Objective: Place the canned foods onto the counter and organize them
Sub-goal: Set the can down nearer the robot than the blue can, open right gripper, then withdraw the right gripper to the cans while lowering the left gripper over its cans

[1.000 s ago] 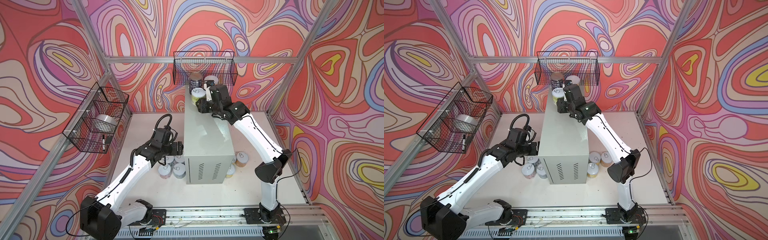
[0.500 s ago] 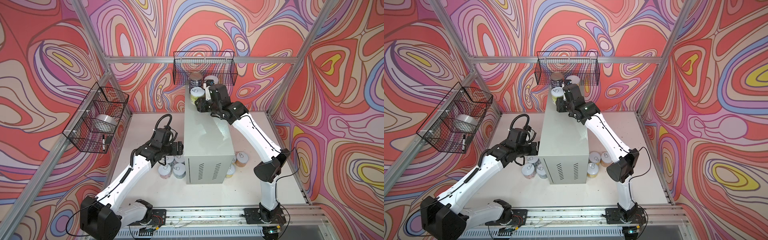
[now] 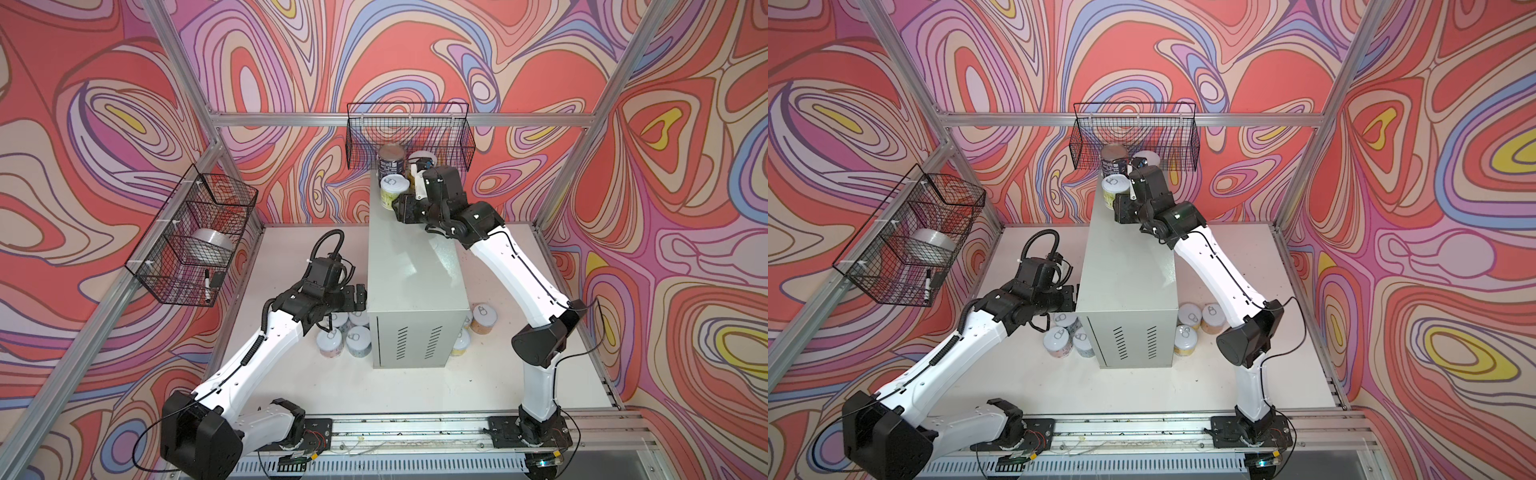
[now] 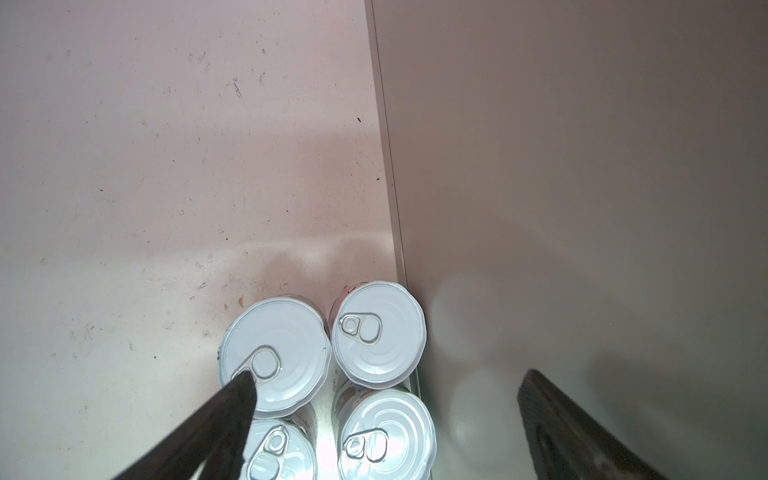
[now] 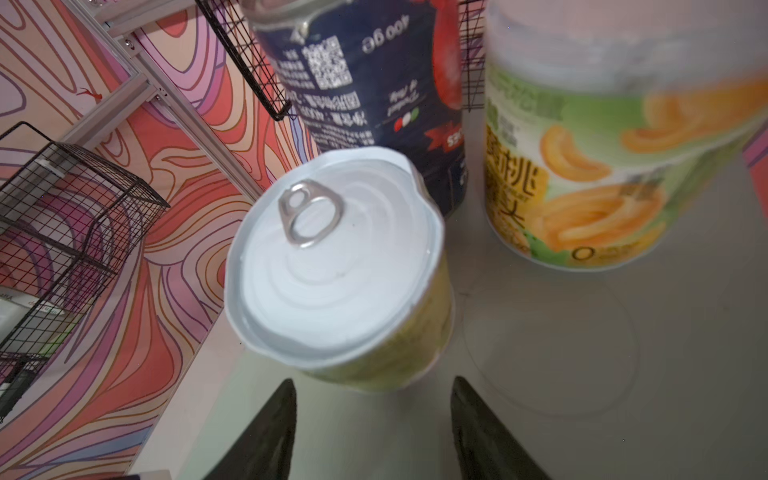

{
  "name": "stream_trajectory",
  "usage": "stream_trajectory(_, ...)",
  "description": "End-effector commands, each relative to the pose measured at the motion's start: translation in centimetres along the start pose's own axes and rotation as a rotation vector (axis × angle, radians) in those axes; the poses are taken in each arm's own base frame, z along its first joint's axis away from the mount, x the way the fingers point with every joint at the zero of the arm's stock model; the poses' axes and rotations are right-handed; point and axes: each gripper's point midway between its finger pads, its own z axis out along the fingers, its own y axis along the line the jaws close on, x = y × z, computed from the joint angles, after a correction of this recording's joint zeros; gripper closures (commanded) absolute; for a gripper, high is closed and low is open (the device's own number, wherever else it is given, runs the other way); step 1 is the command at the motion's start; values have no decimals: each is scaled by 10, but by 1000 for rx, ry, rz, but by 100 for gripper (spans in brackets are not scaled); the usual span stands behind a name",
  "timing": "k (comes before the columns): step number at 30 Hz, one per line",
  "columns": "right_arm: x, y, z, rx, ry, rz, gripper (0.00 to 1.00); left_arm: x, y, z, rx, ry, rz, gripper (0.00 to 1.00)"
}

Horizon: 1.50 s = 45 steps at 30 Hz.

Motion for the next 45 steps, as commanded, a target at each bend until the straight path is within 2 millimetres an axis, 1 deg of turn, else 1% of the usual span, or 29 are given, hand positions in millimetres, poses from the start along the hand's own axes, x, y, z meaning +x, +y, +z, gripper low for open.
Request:
stream_trajectory(1, -28, 4, -72, -32, -98, 6, 37, -6, 2, -4, -11, -17, -22, 1)
stream_trajectory(2, -31, 2, -87, -26, -115, 8, 36, -6, 1, -5, -5, -17, -22, 1)
stream_trajectory(3, -32, -2, -99, -14, -125, 10, 36, -6, 1, -6, -2, -18, -24, 1)
stream_trajectory(5, -34, -13, -129, 31, -151, 9, 33, -5, 0, -8, 2, -17, -25, 2)
stream_trajectory(7, -31, -29, -154, 105, -164, 3, 29, -5, 2, -10, -3, -21, -26, 2)
stream_trajectory(10, -21, -69, -192, 294, -177, -27, 23, -4, 4, -13, -9, -31, -28, 2)
stream_trajectory(11, -14, -84, -202, 360, -167, -30, 22, -4, 5, -14, -11, -36, -30, 2)
stream_trajectory(13, -2, -107, -216, 430, -139, -16, 21, -4, 4, -14, -6, -41, -32, 2)
stream_trajectory(15, 15, -125, -224, 479, -106, 22, 20, -2, 4, -13, -4, -33, -34, 2)
stream_trajectory(16, 25, -132, -225, 489, -91, 38, 19, -2, 4, -11, -4, -30, -34, 2)
stream_trajectory(18, 45, -143, -225, 516, -55, 70, 19, 0, 3, -9, 0, -20, -32, 2)
stream_trajectory(20, 70, -155, -222, 552, 2, 96, 17, 0, 3, -9, 2, -15, -30, 2)
stream_trajectory(22, 96, -166, -216, 575, 53, 125, 15, 1, 2, -10, 7, -15, -31, 2)
stream_trajectory(25, 142, -183, -206, 613, 151, 176, 12, 0, 2, -11, 10, -21, -30, 2)
stream_trajectory(27, 167, -192, -199, 622, 202, 213, 11, 1, 3, -12, 6, -21, -26, 2)
stream_trajectory(32, 222, -214, -182, 638, 296, 311, 10, 3, 2, -10, 17, -22, -23, 2)
stream_trajectory(34, 239, -219, -173, 619, 311, 357, 10, 3, 1, -8, 24, -20, -24, 2)
stream_trajectory(37, 256, -223, -159, 590, 326, 422, 10, 4, -1, -5, 33, -11, -23, 3)
stream_trajectory(45, 279, -241, -133, 574, 332, 511, 7, 6, 0, -1, 25, -6, -15, 3)
